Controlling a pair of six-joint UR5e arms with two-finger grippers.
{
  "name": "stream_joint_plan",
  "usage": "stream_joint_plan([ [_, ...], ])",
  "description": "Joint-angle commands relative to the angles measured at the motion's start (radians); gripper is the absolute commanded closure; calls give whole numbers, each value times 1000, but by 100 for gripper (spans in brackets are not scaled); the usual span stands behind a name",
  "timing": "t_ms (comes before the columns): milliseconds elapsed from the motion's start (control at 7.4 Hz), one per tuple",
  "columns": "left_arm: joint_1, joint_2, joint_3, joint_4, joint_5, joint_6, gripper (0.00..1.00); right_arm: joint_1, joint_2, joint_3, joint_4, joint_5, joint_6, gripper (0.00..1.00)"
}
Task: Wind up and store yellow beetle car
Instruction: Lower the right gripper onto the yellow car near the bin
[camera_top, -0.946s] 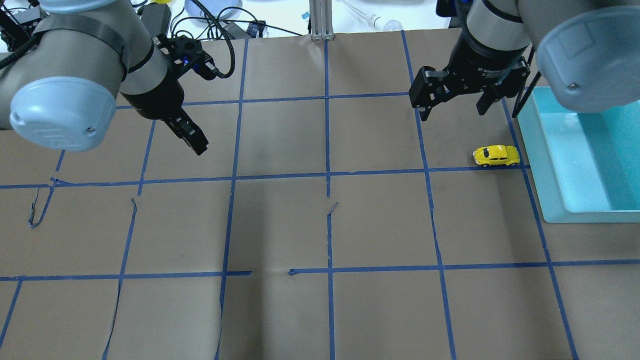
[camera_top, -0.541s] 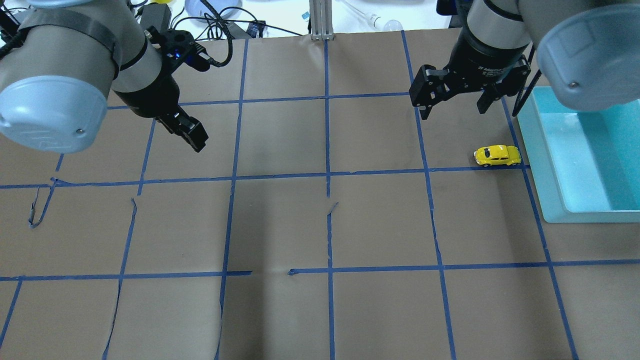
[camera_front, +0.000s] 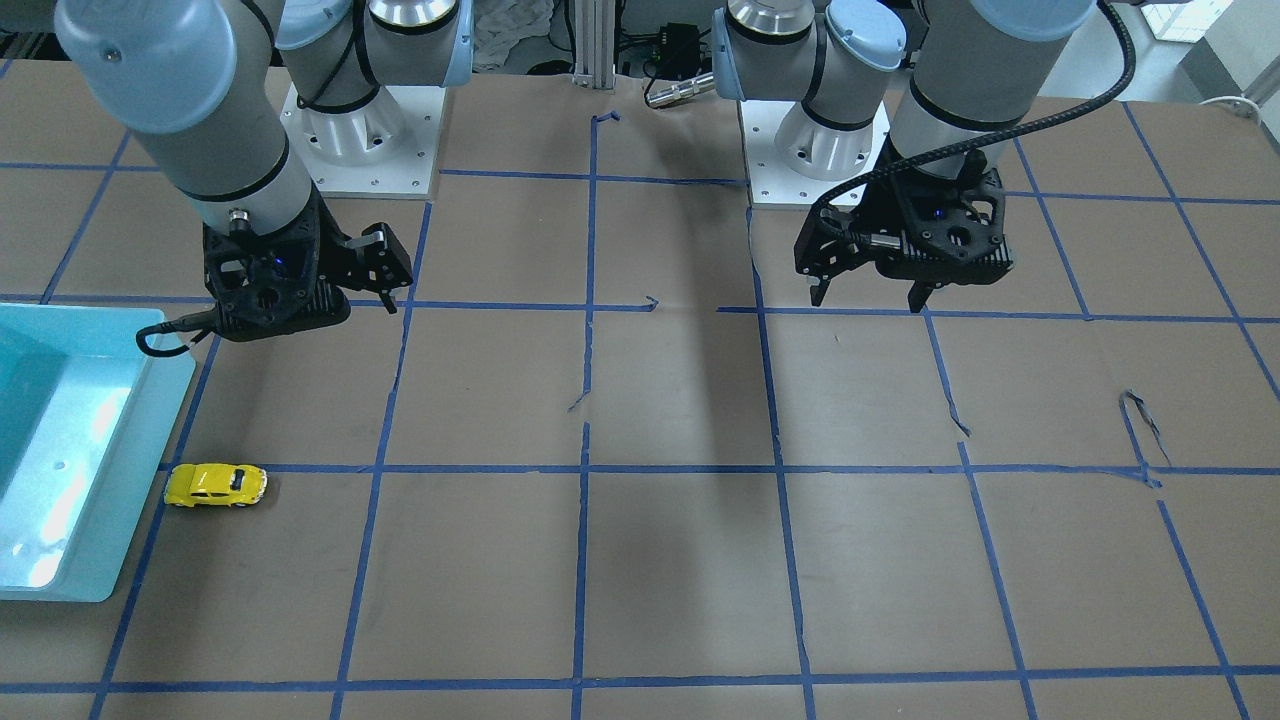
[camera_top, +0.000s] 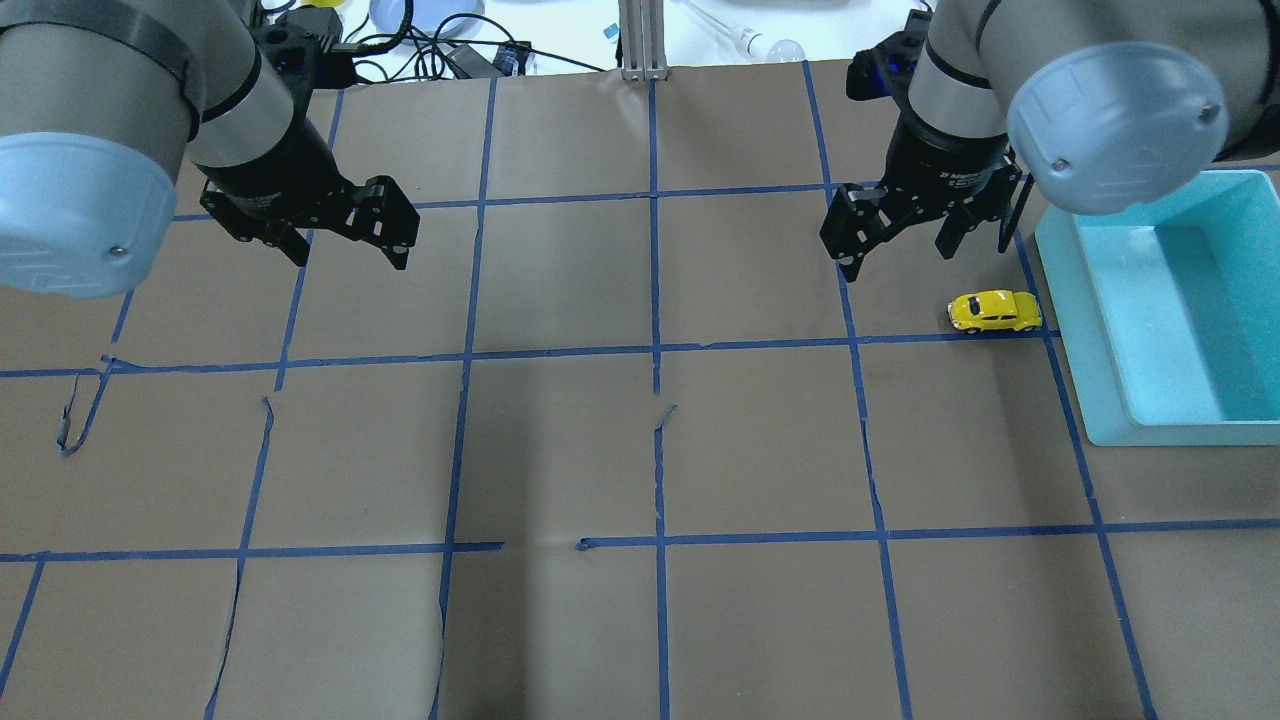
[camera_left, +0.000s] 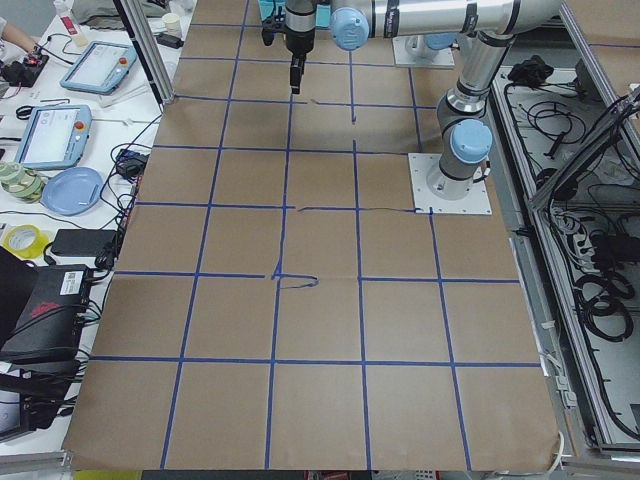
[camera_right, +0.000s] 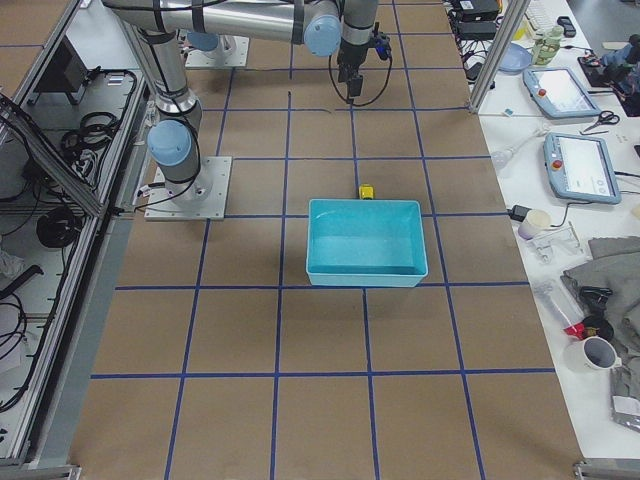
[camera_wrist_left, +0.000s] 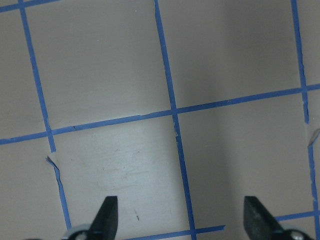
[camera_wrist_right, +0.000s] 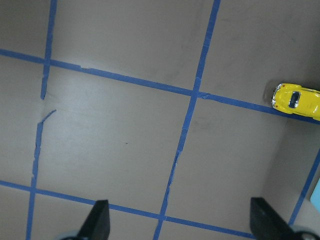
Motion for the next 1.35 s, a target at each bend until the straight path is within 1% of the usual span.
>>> stream_joint_plan([
  [0,-5,4,12,-2,7,-73,0,-49,25,92,-183,0,-403,0],
  [135,-3,4,12,-2,7,-73,0,-58,50,131,-257,-2,-560,0],
  [405,3,3,13,-2,2,-93,0,-114,74,173,-322,-2,-893,0],
  [541,3,1,13,-3,2,-109,0,-165,93,179,-345,-6,-1057,0],
  [676,6,3,13,-34,5,-109,0,-216,124,179,-387,-26,-1185,0],
  [811,8,4,15,-40,5,-109,0,-253,167,179,-441,-66,-1300,0],
  [946,6,6,13,-40,7,-109,0,-280,214,179,-515,-71,-1429,0],
  [1081,6,6,15,-40,7,-109,0,-285,238,180,-564,-61,-1457,0],
  [1216,6,6,15,-38,7,-109,0,-285,283,186,-608,-61,-1459,0],
])
